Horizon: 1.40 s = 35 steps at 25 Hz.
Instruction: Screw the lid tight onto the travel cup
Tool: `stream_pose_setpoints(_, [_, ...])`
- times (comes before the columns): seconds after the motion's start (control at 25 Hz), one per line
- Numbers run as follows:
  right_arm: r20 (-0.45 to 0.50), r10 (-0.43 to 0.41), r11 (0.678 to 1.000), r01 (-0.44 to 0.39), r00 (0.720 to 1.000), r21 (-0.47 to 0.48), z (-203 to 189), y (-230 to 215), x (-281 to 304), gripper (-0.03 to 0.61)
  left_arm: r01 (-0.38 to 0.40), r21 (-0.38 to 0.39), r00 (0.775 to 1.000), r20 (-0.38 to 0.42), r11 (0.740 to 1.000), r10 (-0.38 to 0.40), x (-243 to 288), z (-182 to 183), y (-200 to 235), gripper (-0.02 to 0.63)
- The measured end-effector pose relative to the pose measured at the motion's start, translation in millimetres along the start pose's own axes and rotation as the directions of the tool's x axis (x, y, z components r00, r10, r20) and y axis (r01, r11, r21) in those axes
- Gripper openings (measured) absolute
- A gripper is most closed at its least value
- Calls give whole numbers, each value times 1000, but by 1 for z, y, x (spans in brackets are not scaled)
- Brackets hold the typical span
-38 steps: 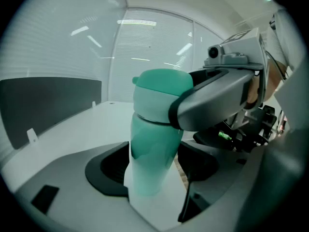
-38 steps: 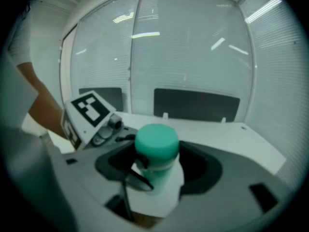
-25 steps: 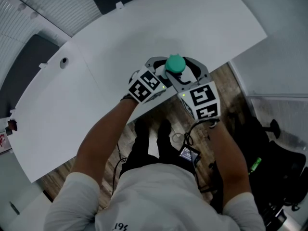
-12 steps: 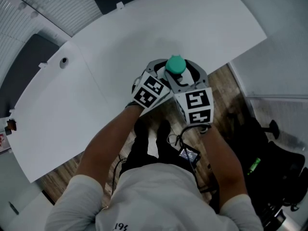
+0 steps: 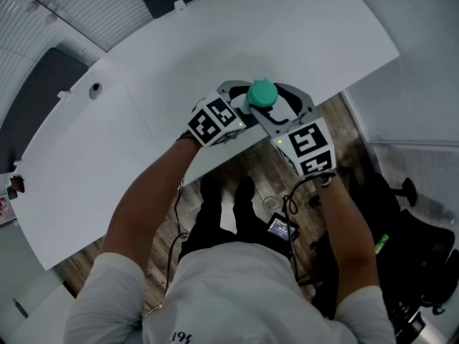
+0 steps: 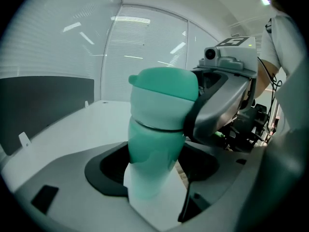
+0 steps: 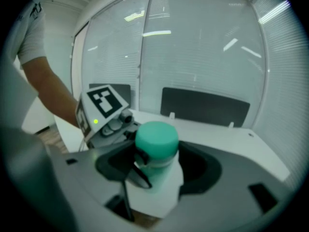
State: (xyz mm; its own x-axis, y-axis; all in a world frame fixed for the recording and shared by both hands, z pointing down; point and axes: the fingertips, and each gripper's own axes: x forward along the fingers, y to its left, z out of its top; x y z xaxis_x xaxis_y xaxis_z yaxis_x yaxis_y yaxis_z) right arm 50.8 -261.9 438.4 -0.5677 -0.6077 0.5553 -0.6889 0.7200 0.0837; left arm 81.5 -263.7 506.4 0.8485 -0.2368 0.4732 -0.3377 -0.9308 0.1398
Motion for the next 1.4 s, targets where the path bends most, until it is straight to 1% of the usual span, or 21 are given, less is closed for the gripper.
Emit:
stream_pose_setpoints(0.08, [5, -26, 1000, 26, 1000, 9, -1, 0, 0, 288, -30, -15, 999, 12, 999, 30, 0, 0, 0, 331])
stream_pose_setpoints(0.2, [9, -91, 995, 91, 996, 30, -1, -1, -1, 288, -92, -53, 995, 38, 994, 94, -1, 0, 3, 331])
stream_pose_setpoints(0.4, [22, -203, 976, 200, 979, 91, 0, -5, 0, 288, -180, -99, 981, 53, 979, 186, -1, 0, 5, 331])
stream_pose_setpoints(0.52, [12, -238, 964, 235, 971, 122, -1, -5, -1, 288, -213, -113, 974, 54, 970, 220, -1, 0, 6, 331])
stream_pose_setpoints(0.6, [10, -245, 962, 242, 969, 129, -2, -4, -1, 288, -223, -124, 971, 57, 967, 231, -1, -1, 7, 330])
stream_pose_setpoints(0.68, [14, -238, 964, 234, 971, 123, -2, -4, -1, 288, -210, -124, 974, 53, 970, 218, -1, -1, 5, 331])
stream_pose_setpoints(0.8, [22, -202, 975, 199, 979, 97, -1, -4, -1, 287, -146, -85, 988, 34, 986, 149, -3, -3, 4, 331])
stream_pose_setpoints(0.92, [12, -127, 991, 126, 992, 52, -1, 0, 0, 287, -75, -25, 997, 5, 997, 75, -6, -5, 3, 331])
stream_pose_setpoints(1.04, [0, -46, 999, 46, 999, 2, -1, 4, 0, 287, -19, 21, 999, -26, 1000, 19, -5, -5, 0, 331])
stream_pose_setpoints(1.16, [-4, -10, 1000, 10, 1000, -20, -2, 4, 0, 287, 5, 13, 999, -36, 1000, -5, -4, -5, -1, 331])
stream_pose_setpoints(1.2, [-5, -14, 1000, 14, 1000, -18, -2, 4, 0, 287, 0, 7, 999, -32, 1000, 0, -5, -5, -1, 331])
stream_pose_setpoints(1.28, [-4, -51, 999, 51, 999, 1, -2, 5, 1, 287, -23, -5, 1000, -17, 1000, 23, -6, -5, 1, 331])
stream_pose_setpoints(1.4, [21, -145, 988, 144, 989, 57, -1, 2, 3, 287, -74, -31, 997, 11, 997, 75, -6, -5, 3, 331])
